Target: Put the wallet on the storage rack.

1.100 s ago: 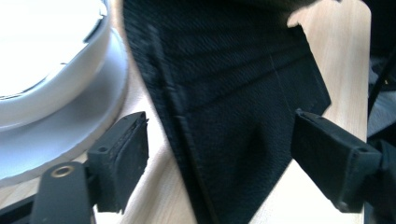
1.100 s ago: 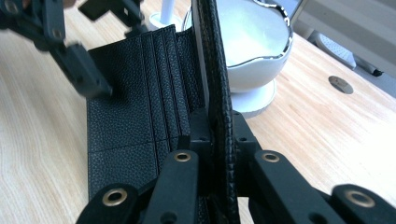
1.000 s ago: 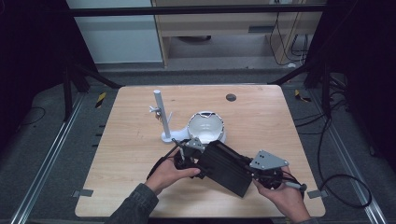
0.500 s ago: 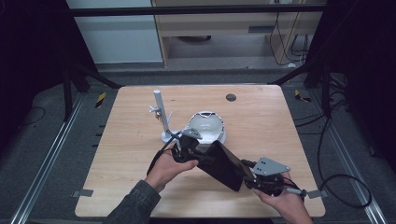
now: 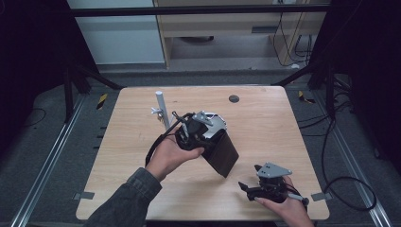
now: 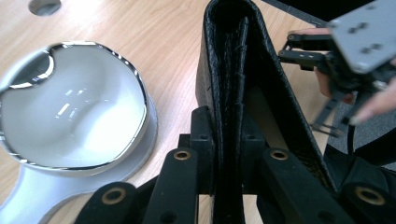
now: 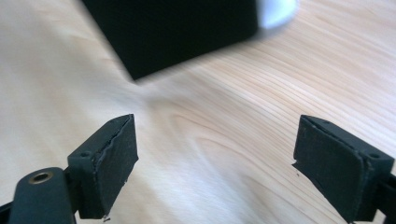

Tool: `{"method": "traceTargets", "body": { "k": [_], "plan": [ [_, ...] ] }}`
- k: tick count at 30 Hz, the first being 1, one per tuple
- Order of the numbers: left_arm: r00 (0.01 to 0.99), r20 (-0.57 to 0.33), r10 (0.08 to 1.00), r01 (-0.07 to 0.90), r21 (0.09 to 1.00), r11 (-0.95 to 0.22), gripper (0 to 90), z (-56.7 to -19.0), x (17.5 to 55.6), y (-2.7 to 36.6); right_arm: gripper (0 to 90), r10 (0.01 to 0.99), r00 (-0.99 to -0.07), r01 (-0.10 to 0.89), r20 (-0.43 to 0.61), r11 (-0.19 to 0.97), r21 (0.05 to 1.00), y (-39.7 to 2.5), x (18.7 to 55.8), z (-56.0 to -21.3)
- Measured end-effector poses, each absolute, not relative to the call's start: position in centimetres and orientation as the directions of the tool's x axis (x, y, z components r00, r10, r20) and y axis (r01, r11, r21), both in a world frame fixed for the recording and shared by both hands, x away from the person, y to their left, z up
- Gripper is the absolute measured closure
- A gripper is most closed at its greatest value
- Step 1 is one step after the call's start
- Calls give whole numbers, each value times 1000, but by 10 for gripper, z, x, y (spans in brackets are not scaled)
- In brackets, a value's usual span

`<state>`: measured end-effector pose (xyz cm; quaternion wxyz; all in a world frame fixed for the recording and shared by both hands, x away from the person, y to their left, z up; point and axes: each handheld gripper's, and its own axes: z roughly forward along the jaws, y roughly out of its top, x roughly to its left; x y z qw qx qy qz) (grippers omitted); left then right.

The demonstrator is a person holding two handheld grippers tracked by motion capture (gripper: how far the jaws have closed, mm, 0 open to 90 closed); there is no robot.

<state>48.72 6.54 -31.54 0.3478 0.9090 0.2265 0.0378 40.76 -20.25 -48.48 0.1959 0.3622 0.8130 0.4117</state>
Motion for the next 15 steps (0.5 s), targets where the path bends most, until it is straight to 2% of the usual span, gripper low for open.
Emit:
{"method": "traceTargets", "body": {
  "k": [4, 15],
  "plan": [
    [901, -58, 430, 360, 654, -666, 813, -296, 483, 66, 112, 826, -563, 509, -34, 379, 773, -211, 416, -491],
    [856, -40, 516, 389, 708, -590, 813, -264, 506, 85, 89, 865, -503, 590, 5, 339, 733, -222, 426, -501]
  ]
}}
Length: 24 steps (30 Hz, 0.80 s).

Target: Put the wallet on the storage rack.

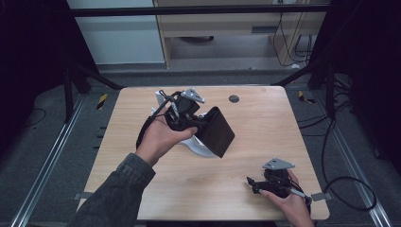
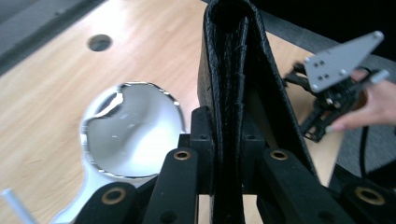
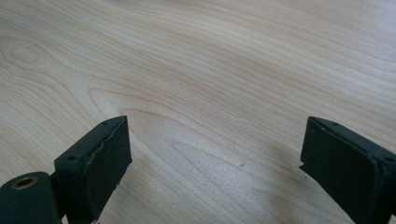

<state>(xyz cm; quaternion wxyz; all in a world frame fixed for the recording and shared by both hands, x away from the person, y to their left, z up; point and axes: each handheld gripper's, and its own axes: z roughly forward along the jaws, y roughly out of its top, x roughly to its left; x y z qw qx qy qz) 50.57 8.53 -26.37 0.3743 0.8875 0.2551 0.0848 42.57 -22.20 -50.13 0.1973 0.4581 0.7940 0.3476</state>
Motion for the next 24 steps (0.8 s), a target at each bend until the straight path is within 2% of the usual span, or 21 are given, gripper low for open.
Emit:
{"method": "traceTargets", "body": {
  "k": [8, 14, 24],
  "plan": [
    [806, -30, 591, 422, 729, -539, 813, -258, 524, 92, 89, 868, -497, 605, 2, 345, 718, -223, 427, -504],
    [764, 2, 645, 443, 725, -527, 812, -268, 539, 95, 90, 865, -501, 611, -4, 357, 707, -224, 428, -506],
    [757, -13, 653, 473, 699, -535, 812, -293, 546, 91, 89, 866, -500, 620, 2, 356, 700, -224, 428, -507]
  ]
}}
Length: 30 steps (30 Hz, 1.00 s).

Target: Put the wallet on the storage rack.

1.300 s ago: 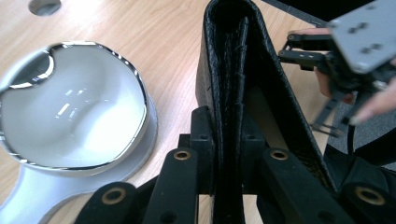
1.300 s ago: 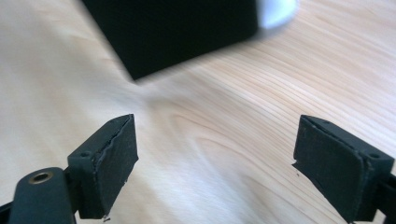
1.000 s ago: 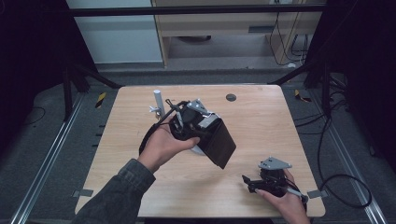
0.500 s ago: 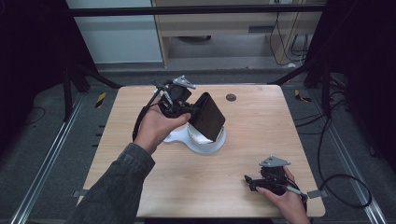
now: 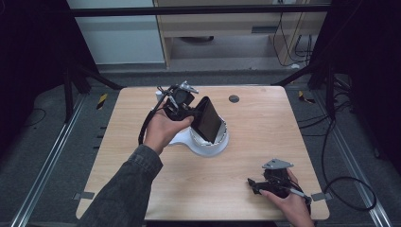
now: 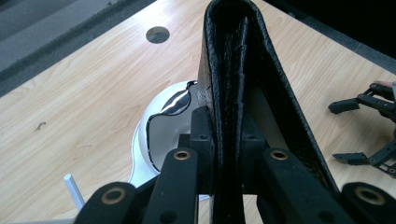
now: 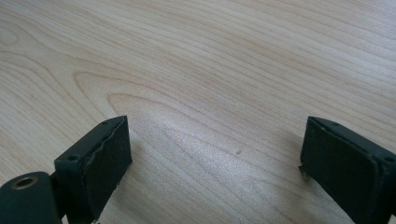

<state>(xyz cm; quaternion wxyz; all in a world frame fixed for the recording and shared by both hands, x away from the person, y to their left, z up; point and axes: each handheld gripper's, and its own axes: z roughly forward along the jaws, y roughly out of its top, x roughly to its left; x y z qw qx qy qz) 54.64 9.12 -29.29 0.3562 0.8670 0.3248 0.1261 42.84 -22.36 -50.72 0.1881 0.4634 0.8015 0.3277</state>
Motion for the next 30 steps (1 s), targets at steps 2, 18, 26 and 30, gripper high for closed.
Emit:
{"method": "traceTargets", "body": {
  "k": [2, 18, 26, 30],
  "plan": [
    [757, -14, 654, 480, 692, -540, 812, -298, 548, 90, 89, 864, -503, 617, 0, 359, 700, -224, 428, -507],
    [760, -55, 648, 507, 675, -536, 802, -316, 564, 83, 72, 864, -503, 613, -4, 360, 704, -222, 428, -509],
    [737, -63, 673, 523, 683, -509, 716, -320, 571, 83, 69, 860, -510, 605, -5, 362, 709, -222, 428, -509],
    [730, -52, 682, 521, 687, -506, 687, -320, 571, 85, 68, 861, -509, 606, -4, 362, 709, -222, 427, -509]
  ]
}}
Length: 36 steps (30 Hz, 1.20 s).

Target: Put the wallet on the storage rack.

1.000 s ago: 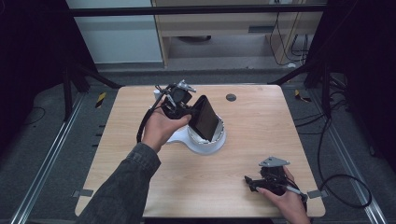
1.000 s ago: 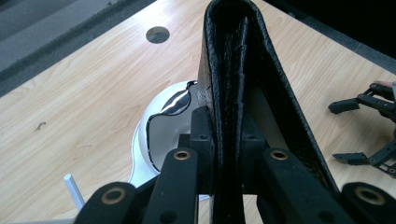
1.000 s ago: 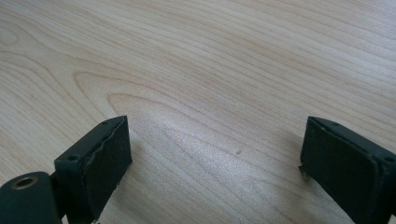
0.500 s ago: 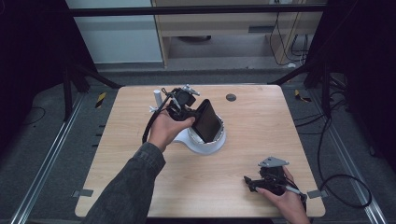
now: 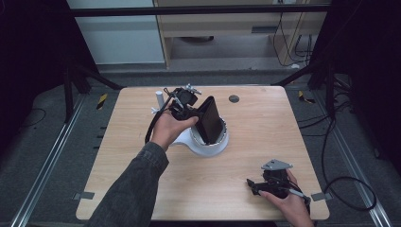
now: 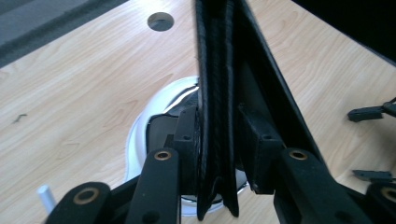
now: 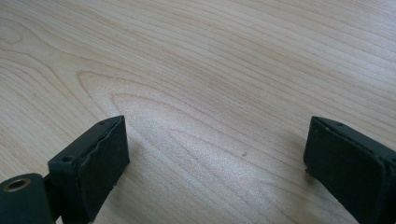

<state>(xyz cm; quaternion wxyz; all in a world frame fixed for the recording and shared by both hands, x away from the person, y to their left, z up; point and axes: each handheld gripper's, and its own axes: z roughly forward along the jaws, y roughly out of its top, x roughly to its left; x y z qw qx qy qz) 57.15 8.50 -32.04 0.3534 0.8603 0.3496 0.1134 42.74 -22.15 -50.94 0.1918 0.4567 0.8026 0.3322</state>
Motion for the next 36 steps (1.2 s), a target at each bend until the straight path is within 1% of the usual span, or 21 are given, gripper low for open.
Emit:
{"method": "traceTargets", "body": {
  "k": [1, 3, 5, 10, 16, 22, 26, 30, 31, 32, 33, 36],
  "plan": [
    [724, -48, 688, 519, 694, -498, 661, -320, 572, 86, 68, 860, -510, 605, -5, 363, 708, -222, 427, -509],
    [721, -48, 691, 518, 700, -492, 650, -320, 572, 87, 68, 860, -510, 605, -5, 363, 709, -222, 427, -509],
    [712, -42, 701, 514, 711, -480, 616, -319, 572, 88, 67, 860, -511, 604, -5, 363, 709, -222, 427, -510],
    [706, -42, 707, 507, 727, -462, 593, -315, 571, 90, 66, 860, -511, 605, -5, 363, 709, -222, 427, -510],
    [706, -2, 708, 466, 754, -463, 538, -304, 565, 92, 66, 859, -511, 605, -5, 364, 709, -222, 427, -510],
    [708, 14, 706, 438, 775, -455, 521, -296, 560, 94, 65, 859, -513, 603, -6, 365, 709, -222, 427, -510],
    [712, 41, 701, 405, 791, -458, 487, -293, 556, 93, 65, 857, -514, 602, -6, 367, 709, -221, 426, -510],
    [716, 45, 697, 398, 794, -459, 473, -292, 554, 94, 65, 858, -513, 602, -7, 366, 710, -221, 426, -510],
    [725, 54, 687, 378, 802, -462, 462, -291, 551, 94, 65, 858, -514, 602, -6, 365, 710, -221, 426, -510],
    [725, 54, 687, 378, 802, -462, 442, -291, 551, 94, 65, 858, -514, 602, -6, 365, 710, -221, 426, -510],
    [737, 70, 672, 351, 811, -469, 426, -290, 548, 95, 65, 858, -513, 601, -6, 364, 712, -221, 426, -510],
    [744, 79, 664, 332, 819, -469, 371, -288, 545, 96, 64, 858, -513, 599, -6, 363, 713, -221, 426, -510]
  ]
}}
